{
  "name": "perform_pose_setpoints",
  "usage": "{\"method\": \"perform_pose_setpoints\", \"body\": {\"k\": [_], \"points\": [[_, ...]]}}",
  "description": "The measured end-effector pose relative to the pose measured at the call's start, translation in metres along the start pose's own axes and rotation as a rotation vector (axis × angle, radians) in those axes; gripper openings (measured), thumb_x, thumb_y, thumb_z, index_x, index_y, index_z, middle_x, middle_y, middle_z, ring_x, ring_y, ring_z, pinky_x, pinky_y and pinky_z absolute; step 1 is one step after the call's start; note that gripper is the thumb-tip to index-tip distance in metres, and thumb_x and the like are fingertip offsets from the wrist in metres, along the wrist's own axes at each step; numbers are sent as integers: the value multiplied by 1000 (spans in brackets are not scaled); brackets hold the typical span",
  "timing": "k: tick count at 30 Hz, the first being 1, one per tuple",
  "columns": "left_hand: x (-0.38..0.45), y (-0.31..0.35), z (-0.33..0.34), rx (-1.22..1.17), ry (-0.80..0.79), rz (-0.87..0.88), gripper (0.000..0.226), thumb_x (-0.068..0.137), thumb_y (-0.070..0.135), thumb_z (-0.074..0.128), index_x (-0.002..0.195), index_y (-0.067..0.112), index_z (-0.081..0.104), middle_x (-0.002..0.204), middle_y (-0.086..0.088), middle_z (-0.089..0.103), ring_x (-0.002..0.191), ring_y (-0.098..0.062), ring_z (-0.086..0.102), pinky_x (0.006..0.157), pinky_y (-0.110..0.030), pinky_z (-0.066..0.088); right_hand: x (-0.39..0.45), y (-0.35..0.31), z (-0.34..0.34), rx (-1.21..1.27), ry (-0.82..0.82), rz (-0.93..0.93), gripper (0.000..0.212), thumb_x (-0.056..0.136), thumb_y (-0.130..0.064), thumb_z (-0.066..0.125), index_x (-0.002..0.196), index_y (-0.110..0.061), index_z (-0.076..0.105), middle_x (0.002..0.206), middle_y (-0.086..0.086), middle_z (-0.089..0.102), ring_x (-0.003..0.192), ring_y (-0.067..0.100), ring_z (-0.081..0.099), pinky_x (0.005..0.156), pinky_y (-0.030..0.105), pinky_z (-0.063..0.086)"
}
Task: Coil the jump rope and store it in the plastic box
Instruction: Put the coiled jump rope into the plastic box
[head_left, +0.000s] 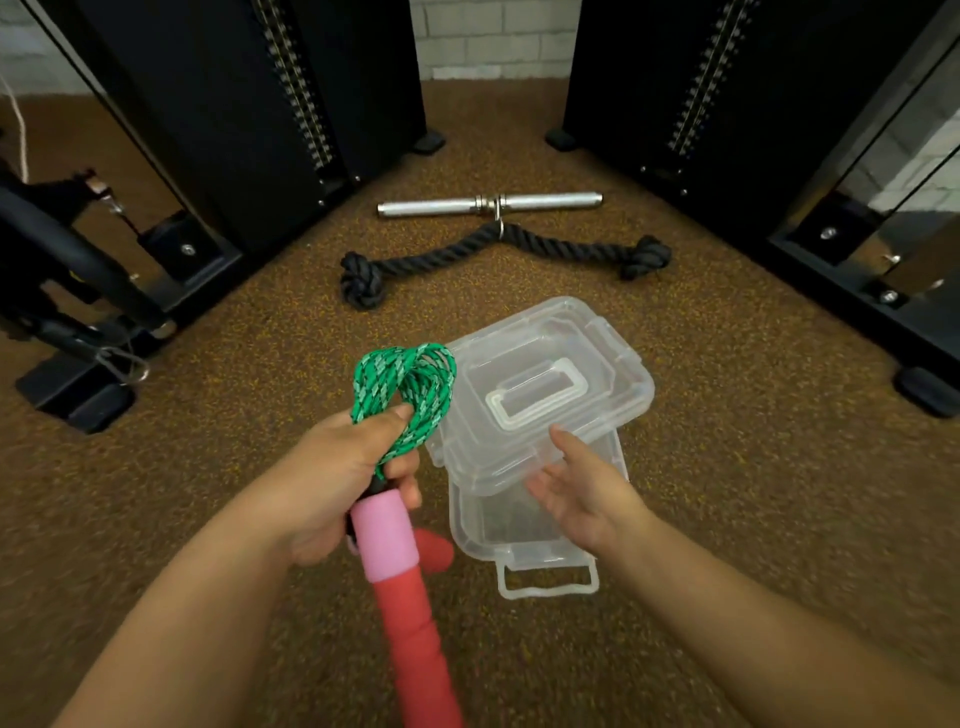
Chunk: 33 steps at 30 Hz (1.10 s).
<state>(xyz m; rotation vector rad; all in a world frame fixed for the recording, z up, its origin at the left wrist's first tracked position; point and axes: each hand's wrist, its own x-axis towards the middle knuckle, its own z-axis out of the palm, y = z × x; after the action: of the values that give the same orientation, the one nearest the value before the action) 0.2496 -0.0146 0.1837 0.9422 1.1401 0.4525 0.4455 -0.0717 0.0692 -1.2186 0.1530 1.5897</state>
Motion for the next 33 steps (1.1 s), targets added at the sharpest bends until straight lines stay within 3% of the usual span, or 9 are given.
{"method": "perform_pose_setpoints", "body": {"k": [2,6,12,15,19,27,30,33], "points": [[-1,-2,5,-31,-19,-19,20,94,28,49,104,11,49,47,4,41,39,-16,48,55,-28,38,7,-2,6,26,-10,-38,36,92,-25,58,126,-14,55,115,9,68,100,21,65,84,31,51],[-2,-4,16,-154,-75,-56,21,92,28,47,95,7,54,46,3,39,38,-15,44,49,-25,44,15,-3,4,2,-10,-58,28,93,-17,56,120,-11,55,98,5,68,91,19,64,84,33,50],[0,-3,25,-293,-127,-99,24,90,30,46,89,9,58,48,4,37,39,-11,42,51,-26,45,3,-24,-18,-73,-68,-191,31,83,-17,63,113,-10,59,93,4,66,80,13,60,75,27,47],[5,-7,30,-347,-135,-127,25,94,29,42,88,10,58,48,5,37,38,-11,42,52,-24,46,-20,-50,-36,-122,-132,-342,26,78,-17,64,103,-9,63,94,8,68,86,19,62,80,31,50],[14,-14,41,-375,-134,-165,27,96,29,40,87,11,58,47,5,36,37,-10,42,51,-24,46,-40,-80,-84,-132,-78,-456,31,88,-19,55,118,-15,56,99,4,70,96,19,66,83,32,51],[25,-31,71,-362,-187,-252,22,85,27,49,85,8,60,48,4,36,36,-11,42,50,-24,48,-25,-59,-199,-22,193,-332,33,92,-16,43,124,-14,51,110,13,64,102,27,60,94,40,45],[28,-35,77,-338,-210,-269,21,84,26,50,87,7,60,49,3,36,37,-11,42,50,-26,48,-21,-47,-227,-8,274,-244,29,93,-16,42,119,-13,53,106,14,66,98,28,61,90,40,46],[32,-37,82,-329,-211,-278,20,86,23,48,89,7,59,50,3,36,38,-11,42,50,-27,47,-16,-36,-249,-111,394,-128,26,91,-12,45,116,-7,54,103,15,65,96,28,61,77,38,48]]}}
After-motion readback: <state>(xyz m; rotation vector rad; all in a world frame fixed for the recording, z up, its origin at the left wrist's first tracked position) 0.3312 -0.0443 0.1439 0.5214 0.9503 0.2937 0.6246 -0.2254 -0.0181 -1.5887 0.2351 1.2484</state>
